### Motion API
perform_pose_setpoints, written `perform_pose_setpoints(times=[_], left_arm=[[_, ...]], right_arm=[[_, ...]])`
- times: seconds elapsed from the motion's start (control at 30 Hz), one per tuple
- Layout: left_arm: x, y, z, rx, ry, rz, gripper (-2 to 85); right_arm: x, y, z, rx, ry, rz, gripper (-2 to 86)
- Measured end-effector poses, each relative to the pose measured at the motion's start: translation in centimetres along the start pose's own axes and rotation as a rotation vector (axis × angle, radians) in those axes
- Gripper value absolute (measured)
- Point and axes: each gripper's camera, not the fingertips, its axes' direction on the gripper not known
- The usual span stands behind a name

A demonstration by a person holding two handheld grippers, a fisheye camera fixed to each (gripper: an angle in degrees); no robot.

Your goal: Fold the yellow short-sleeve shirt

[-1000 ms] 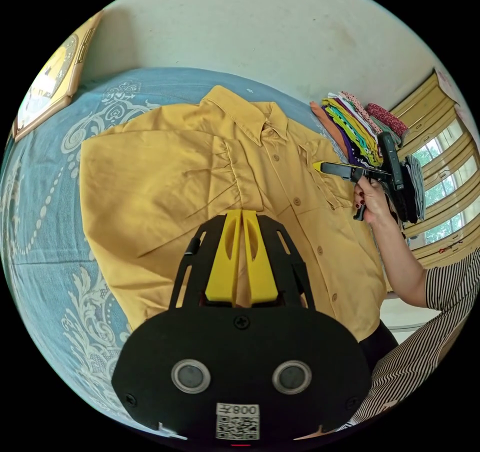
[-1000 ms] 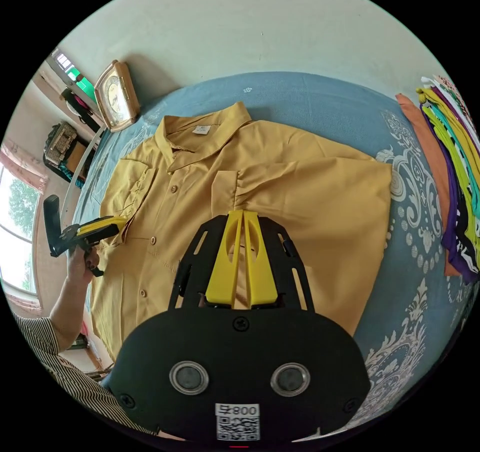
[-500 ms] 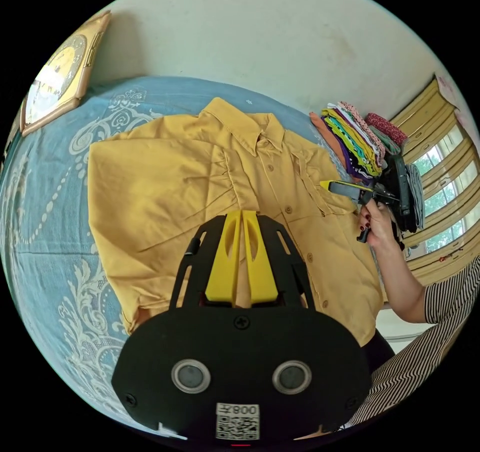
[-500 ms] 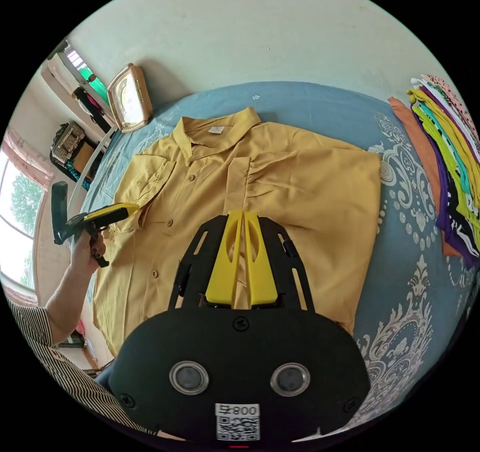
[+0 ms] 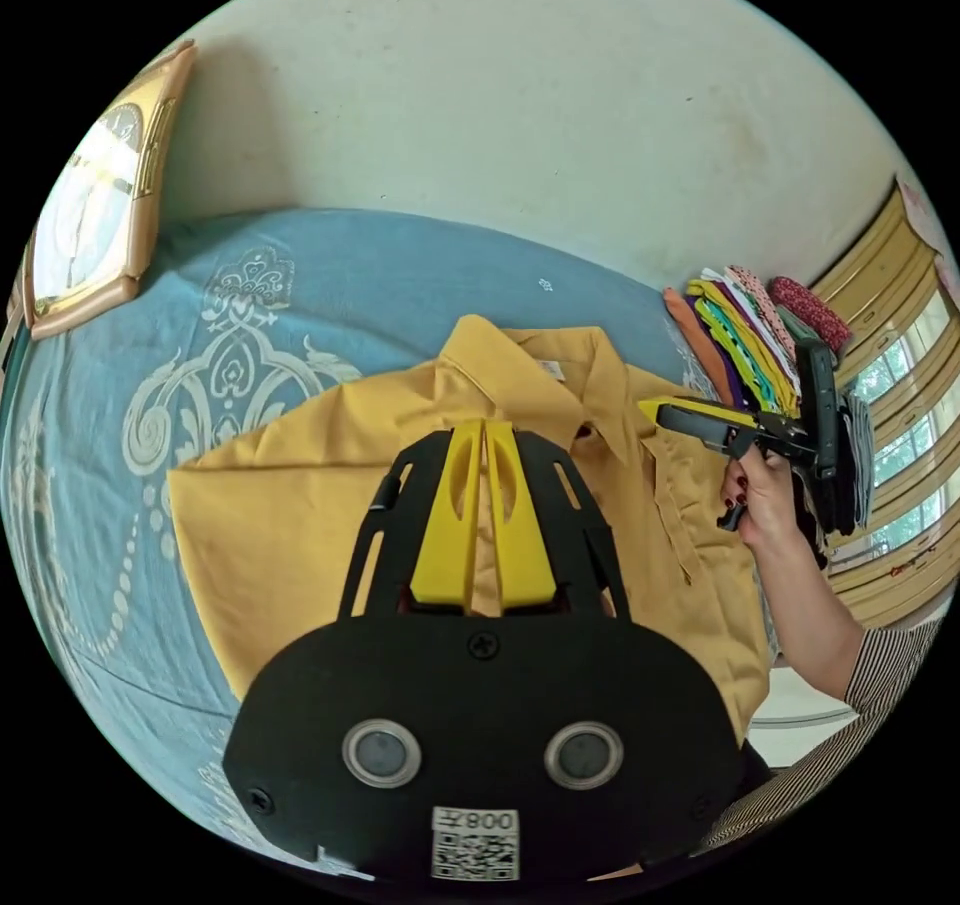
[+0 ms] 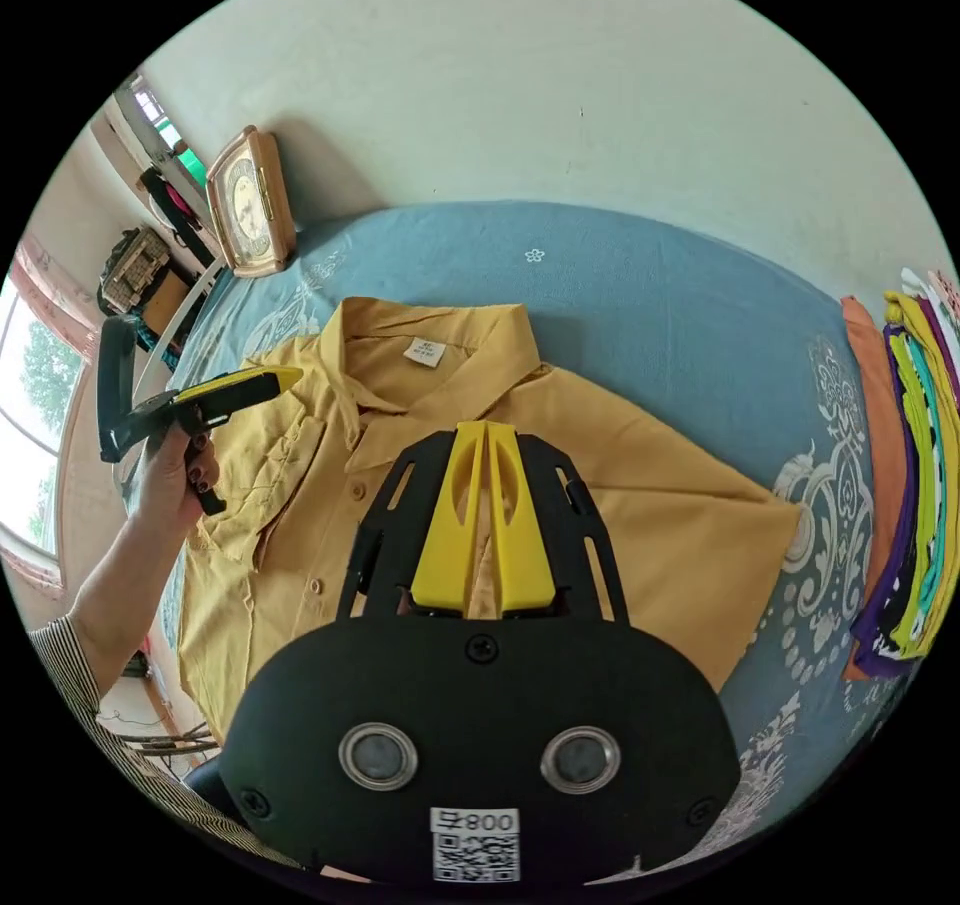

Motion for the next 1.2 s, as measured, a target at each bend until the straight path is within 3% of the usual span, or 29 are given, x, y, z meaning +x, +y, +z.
perform_pose_setpoints(times=[0.1, 0.33, 0.4, 0.6, 0.8, 1.2], left_arm=[[-0.4, -2.0, 2.6, -0.103, -0.046, 0.004, 0.3], [-0.1, -0.2, 0.8, -0.014, -0.047, 0.038, 0.4], [-0.4, 0.3, 1.8, -0.096, -0.056, 0.043, 0.4], [-0.5, 3.7, -2.6, 0.057, 0.042, 0.014, 0.3], [1.1, 7.3, -2.1, -0.047, 0.108, 0.063, 0.2], [1.6, 13.0, -4.3, -0.115, 0.118, 0.136, 0.2]], right_arm=[[0.9, -1.2, 1.6, -0.041, 0.008, 0.011, 0.1], [2.6, 1.1, -0.6, 0.055, -0.053, 0.045, 0.2], [3.0, 1.3, 0.5, -0.015, -0.072, 0.054, 0.2], [1.4, 4.7, -3.8, 0.125, -0.125, 0.013, 0.1], [-3.9, 7.1, -1.8, -0.007, -0.150, -0.133, 0.1], [-3.8, 7.2, -1.6, -0.007, -0.105, -0.094, 0.2]])
